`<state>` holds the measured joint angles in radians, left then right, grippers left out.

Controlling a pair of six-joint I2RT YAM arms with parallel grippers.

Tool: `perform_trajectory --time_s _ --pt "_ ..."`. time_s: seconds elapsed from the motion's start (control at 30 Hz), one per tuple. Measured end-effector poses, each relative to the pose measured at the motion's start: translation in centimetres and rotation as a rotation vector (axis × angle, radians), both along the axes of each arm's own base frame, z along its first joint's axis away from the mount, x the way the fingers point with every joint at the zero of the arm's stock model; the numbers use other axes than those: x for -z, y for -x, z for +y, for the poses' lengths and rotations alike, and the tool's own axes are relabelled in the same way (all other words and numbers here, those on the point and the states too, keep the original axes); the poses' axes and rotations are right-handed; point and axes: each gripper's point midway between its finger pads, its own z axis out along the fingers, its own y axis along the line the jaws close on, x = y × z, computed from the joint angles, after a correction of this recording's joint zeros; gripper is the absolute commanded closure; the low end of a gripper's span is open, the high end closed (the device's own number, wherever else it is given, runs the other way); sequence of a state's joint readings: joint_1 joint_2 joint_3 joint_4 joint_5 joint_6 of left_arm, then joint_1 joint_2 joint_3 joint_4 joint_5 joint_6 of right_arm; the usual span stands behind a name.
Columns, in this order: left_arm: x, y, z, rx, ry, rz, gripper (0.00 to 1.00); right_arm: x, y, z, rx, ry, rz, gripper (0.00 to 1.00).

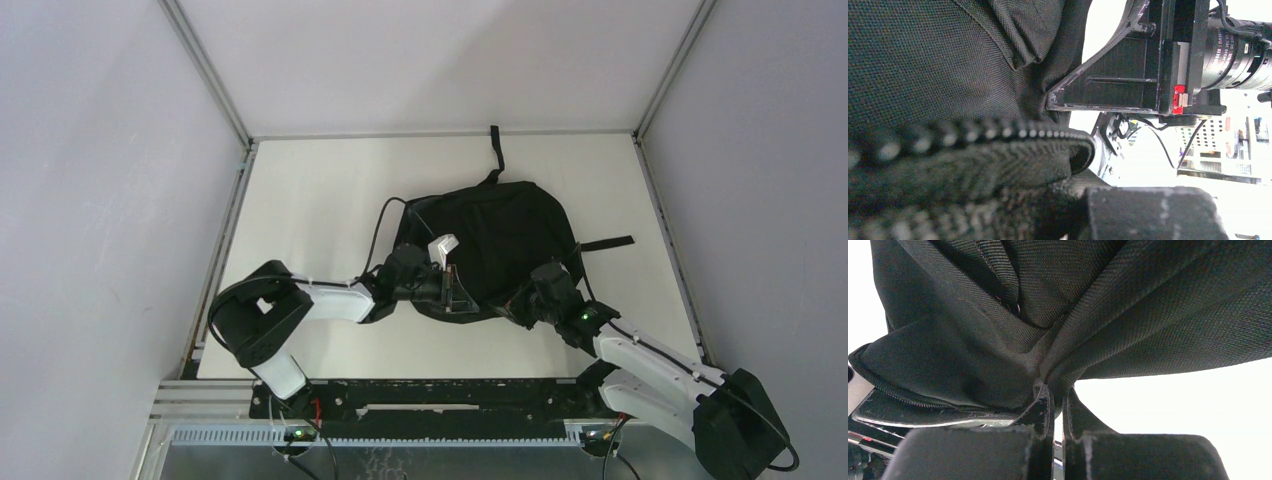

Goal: Pack the student bag
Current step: Adjust the student bag at the center of the board, then zip the student bag at the center of the board.

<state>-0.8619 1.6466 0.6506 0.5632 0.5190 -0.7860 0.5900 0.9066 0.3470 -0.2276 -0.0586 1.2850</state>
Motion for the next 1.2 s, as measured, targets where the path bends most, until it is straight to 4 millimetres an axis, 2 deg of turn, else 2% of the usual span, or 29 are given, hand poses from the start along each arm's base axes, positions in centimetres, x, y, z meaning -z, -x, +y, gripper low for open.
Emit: perform_trajectory --time_s 0.07,0.13,0.17,0.23,0.3,0.33,0.47,0.6,1.07,1.2 --pt "0.0 0.0 0.0 0.000 0.000 0.000 0.74 0.0 0.0 0.0 0.001 0.000 -0.001 1.00" --pt "-0.1 0.2 0.0 0.010 0.004 0.004 0.71 0.0 0.0 -0.3 0.008 0.008 -0.001 1.00" --pt "-0.1 0.3 0.0 0.015 0.005 0.006 0.72 0.1 0.0 -0.5 0.015 0.016 0.000 1.00" --pt "-0.2 0.5 0.0 0.025 0.008 0.010 0.87 0.3 -0.1 -0.8 0.026 0.026 0.001 1.00" --pt "-0.2 0.7 0.0 0.033 0.012 0.017 0.93 0.3 -0.2 -1.0 0.035 0.033 0.000 1.00" --pt "-0.3 0.7 0.0 0.036 0.013 0.019 0.91 0.3 -0.3 -1.1 0.037 0.036 -0.001 1.00" --pt "-0.4 0.9 -0.1 0.045 0.019 0.025 0.72 0.4 -0.3 -1.2 0.039 0.042 -0.001 1.00" --pt "-0.5 1.1 -0.1 0.049 0.024 0.035 0.65 0.4 -0.3 -1.3 0.040 0.044 -0.002 1.00" --pt "0.0 1.0 -0.3 0.049 0.023 0.044 0.63 0.5 -0.4 -1.4 0.038 0.051 -0.007 1.00" --pt "0.4 0.9 -0.4 0.048 0.021 0.047 0.56 0.5 -0.4 -1.4 0.040 0.051 -0.007 1.00"
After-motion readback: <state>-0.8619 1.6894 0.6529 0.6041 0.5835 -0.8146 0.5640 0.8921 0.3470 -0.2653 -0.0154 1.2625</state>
